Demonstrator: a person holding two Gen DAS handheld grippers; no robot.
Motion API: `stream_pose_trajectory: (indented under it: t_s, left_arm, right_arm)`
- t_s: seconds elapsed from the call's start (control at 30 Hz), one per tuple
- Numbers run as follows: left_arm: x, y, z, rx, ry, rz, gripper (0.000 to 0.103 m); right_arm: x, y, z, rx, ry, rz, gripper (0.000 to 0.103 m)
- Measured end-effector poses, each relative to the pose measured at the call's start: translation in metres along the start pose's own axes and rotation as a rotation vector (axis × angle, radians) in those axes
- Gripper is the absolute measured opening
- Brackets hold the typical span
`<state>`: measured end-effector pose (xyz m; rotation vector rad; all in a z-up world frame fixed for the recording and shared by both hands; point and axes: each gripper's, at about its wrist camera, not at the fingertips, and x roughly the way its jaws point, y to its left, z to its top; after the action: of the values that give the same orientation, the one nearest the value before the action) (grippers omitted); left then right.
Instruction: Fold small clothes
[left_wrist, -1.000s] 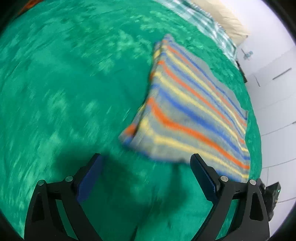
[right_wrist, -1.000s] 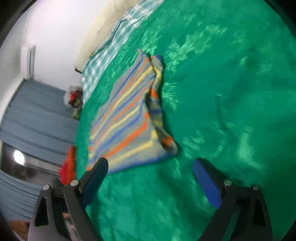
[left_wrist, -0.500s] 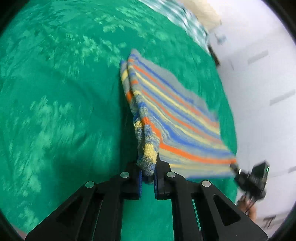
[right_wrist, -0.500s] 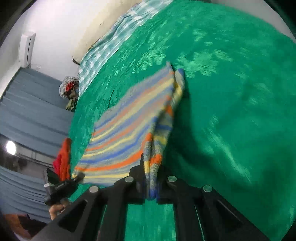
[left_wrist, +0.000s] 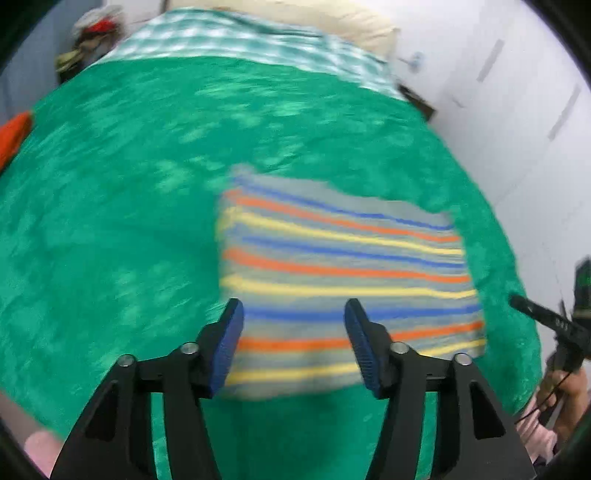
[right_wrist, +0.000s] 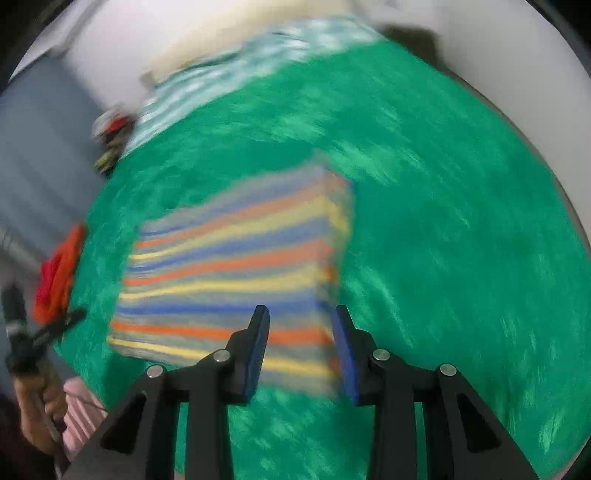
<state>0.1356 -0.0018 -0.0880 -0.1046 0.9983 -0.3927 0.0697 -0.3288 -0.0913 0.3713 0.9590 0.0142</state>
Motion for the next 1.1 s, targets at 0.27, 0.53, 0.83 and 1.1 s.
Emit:
stream_pose_trajectory:
  t_s: [0.27,0.53,0.83,1.1]
  left_arm:
    - [0.087,-0.002,-0.045,0.059,0.143,0.157,0.057]
    - [0.065,0.011,-0.063,0.005,0.017,0.185,0.095]
    - [0.089,0.024,-0.069,0.041,0.057,0.233,0.101]
    - [0.081,0.016,-0.078,0.045,0.054,0.238,0.102]
  right_arm:
    - [0.089,-0.017,-0.04,-0.005,0.161,-0.037,0.019]
    - [0.044,0.014,-0.063,-0.118,0.033,-0.164,0.042]
    - [0.068,0.02,-0.08,-0.184,0.063,-0.259,0.045]
    - [0.069,0.025,-0.085,-0.196,0.05,-0.267,0.045]
